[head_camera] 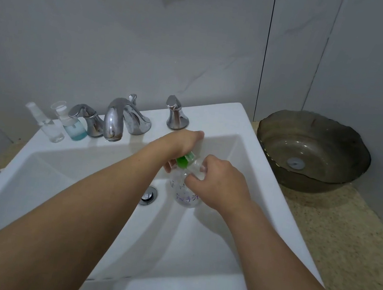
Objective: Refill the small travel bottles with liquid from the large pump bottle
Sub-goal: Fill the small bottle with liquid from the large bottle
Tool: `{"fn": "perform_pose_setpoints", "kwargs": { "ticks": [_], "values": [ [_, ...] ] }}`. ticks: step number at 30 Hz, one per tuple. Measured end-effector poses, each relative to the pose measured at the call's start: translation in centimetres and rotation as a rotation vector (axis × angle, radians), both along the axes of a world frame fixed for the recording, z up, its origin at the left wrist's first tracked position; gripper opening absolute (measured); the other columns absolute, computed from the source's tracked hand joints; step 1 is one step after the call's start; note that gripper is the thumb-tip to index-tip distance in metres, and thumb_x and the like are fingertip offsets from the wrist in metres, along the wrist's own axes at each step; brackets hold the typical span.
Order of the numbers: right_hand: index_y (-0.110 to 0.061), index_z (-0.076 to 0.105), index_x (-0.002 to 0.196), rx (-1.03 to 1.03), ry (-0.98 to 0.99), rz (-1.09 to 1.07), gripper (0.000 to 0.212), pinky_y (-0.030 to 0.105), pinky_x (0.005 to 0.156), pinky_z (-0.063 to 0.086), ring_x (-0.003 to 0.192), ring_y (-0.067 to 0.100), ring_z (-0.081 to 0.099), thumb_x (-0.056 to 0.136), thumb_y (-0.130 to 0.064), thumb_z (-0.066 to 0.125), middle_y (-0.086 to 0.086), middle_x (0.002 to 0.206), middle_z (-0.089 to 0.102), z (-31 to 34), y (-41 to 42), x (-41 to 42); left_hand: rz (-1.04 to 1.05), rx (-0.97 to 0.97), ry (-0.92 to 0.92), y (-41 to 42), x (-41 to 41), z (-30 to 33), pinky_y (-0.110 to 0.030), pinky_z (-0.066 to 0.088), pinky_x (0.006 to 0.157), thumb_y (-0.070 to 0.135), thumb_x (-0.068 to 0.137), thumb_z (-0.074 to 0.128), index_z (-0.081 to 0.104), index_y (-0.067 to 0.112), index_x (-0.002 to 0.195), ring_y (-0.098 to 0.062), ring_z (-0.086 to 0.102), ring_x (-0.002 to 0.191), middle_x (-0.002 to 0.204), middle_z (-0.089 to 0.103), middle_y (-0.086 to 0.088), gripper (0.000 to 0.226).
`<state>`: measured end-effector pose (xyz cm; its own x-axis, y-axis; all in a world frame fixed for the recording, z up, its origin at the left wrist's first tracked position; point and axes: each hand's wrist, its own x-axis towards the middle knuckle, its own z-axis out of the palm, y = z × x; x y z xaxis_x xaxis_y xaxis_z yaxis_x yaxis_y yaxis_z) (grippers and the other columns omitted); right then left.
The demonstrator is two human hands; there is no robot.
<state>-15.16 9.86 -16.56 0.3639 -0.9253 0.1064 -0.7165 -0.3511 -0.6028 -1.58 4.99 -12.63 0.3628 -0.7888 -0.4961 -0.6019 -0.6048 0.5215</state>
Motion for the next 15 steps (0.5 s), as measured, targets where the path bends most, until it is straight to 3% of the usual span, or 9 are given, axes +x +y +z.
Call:
{"fn": "perform_pose_setpoints", "kwargs": {
  "ticks": [4, 9, 15],
  "values": [
    [-0.017, 0.053, 0.092, 0.038, 0.026, -0.009, 0.034, 0.031, 0.063, 0.039, 0.077, 0.024, 0.057, 0.079, -0.048, 0.060, -0.003, 0.082, 0.057, -0.06, 0.04, 0.03, 0.044, -0.076, -0.016, 0.11, -0.39, -0.29, -0.039, 0.053, 0.068, 0.041, 0.104, 0.020, 0.057, -0.001, 0.111, -0.036, 0.061, 0.070, 0.085, 0.062, -0.024, 0.057],
    [-0.017, 0.054, 0.094, 0.041, 0.041, -0.005, 0.034, 0.032, 0.065, 0.042, 0.080, 0.025, 0.058, 0.079, -0.047, 0.060, -0.002, 0.086, 0.058, 0.06, 0.00, 0.10, 0.077, -0.099, 0.024, 0.15, -0.16, -0.73, -0.045, 0.057, 0.081, 0.040, 0.102, 0.022, 0.060, 0.000, 0.113, -0.041, 0.067, 0.082, 0.100, 0.067, -0.028, 0.057],
    [-0.017, 0.054, 0.094, 0.030, 0.045, 0.000, 0.034, 0.032, 0.064, 0.042, 0.078, 0.024, 0.057, 0.080, -0.048, 0.059, -0.003, 0.082, 0.057, 0.07, -0.10, 0.08, 0.043, -0.069, 0.018, -0.11, 0.06, -0.79, -0.042, 0.055, 0.073, 0.037, 0.095, 0.026, 0.063, 0.001, 0.115, -0.042, 0.068, 0.085, 0.103, 0.069, -0.028, 0.055]
  ]
}}
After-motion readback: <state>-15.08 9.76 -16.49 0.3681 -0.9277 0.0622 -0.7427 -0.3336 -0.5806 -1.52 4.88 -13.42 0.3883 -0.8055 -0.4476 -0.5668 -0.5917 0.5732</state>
